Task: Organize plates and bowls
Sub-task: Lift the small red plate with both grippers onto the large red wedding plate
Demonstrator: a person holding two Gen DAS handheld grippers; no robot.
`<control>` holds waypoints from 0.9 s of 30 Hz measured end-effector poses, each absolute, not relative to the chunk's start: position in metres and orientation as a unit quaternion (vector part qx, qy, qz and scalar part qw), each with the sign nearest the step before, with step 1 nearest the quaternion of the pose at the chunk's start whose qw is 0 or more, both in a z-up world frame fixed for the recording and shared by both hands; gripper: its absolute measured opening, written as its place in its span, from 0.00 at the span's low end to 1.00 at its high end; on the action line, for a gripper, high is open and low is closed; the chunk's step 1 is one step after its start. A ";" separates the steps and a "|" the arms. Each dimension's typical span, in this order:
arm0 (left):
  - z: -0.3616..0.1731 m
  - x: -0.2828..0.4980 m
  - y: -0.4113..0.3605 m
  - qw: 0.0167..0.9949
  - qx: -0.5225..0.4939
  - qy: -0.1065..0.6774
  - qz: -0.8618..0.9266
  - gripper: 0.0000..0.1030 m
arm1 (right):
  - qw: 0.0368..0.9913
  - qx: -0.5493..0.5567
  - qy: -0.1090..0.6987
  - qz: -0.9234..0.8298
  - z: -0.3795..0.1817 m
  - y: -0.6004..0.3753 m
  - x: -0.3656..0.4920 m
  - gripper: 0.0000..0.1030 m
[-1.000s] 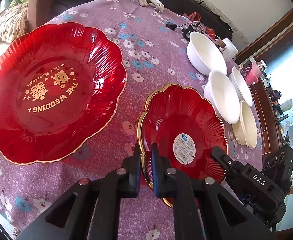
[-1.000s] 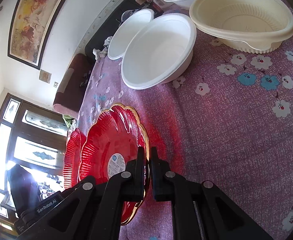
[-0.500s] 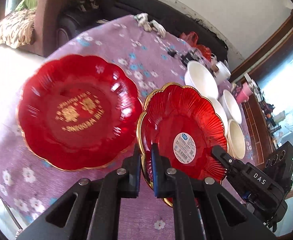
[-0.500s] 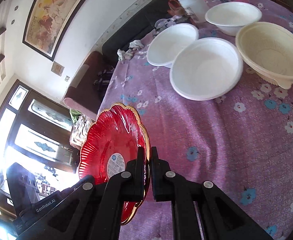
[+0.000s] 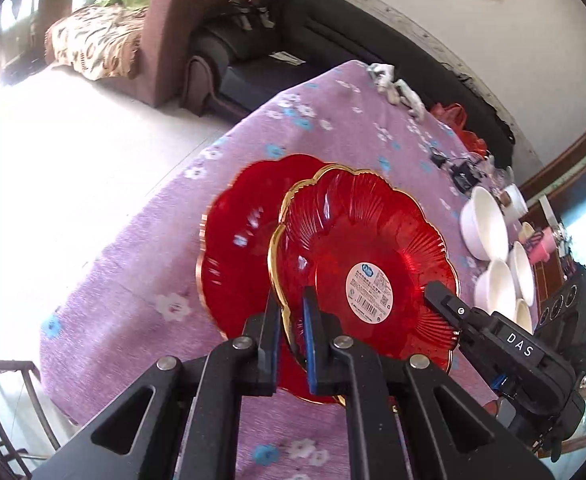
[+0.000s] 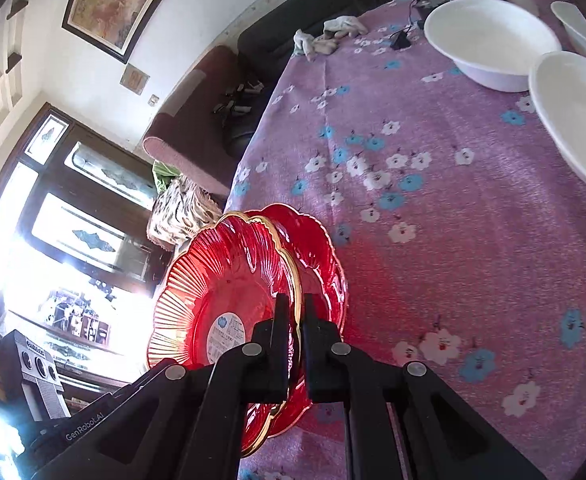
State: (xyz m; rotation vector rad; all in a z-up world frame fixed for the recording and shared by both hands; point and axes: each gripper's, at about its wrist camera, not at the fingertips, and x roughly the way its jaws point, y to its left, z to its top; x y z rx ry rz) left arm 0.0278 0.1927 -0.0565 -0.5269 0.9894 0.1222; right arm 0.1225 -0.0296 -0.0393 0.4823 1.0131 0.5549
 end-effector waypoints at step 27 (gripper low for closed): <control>-0.084 0.054 0.169 0.831 -0.079 0.544 0.088 0.33 | 0.860 0.062 0.459 0.213 -0.059 0.034 0.137 0.13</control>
